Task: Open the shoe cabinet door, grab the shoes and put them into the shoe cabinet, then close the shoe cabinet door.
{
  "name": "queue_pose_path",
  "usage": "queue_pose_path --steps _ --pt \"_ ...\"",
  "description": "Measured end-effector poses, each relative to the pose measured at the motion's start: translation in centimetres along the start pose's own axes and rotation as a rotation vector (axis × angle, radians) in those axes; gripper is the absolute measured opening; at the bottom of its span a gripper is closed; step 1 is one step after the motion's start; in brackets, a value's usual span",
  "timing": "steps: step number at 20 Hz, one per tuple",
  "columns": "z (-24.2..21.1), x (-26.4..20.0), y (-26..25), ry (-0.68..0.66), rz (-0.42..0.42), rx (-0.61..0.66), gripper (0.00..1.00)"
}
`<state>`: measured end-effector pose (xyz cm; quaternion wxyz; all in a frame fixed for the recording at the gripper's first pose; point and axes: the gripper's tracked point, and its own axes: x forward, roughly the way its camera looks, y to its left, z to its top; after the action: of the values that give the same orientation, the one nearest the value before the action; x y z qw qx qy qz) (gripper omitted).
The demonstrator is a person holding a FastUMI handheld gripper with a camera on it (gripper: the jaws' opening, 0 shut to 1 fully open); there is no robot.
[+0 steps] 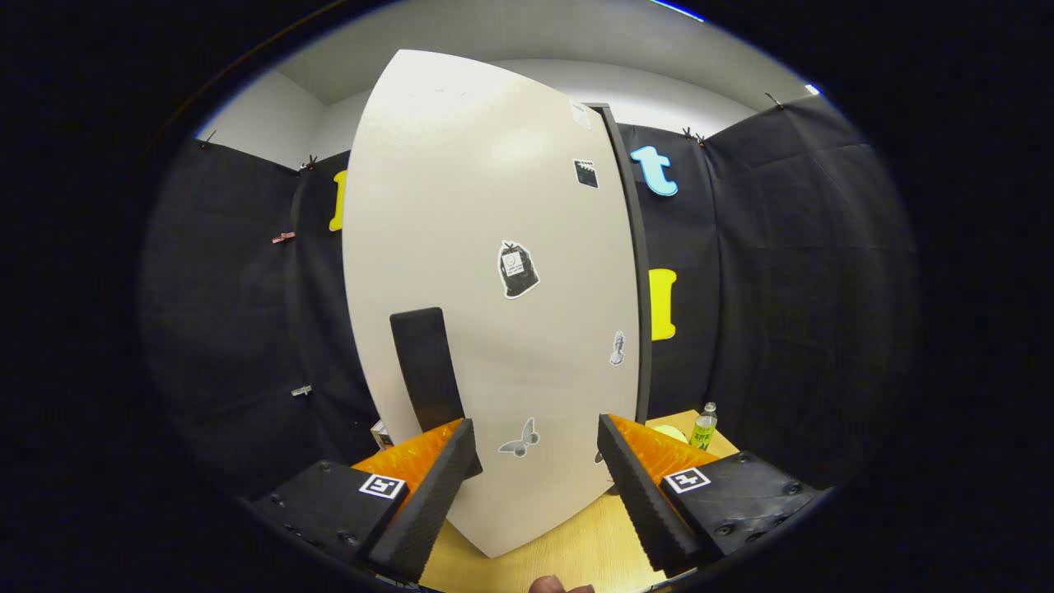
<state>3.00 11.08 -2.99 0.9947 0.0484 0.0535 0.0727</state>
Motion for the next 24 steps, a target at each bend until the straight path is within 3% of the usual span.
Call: queue_pose_path --steps 24 --pt "1.6 -0.7 -1.5 -0.056 -0.046 -0.047 0.98"
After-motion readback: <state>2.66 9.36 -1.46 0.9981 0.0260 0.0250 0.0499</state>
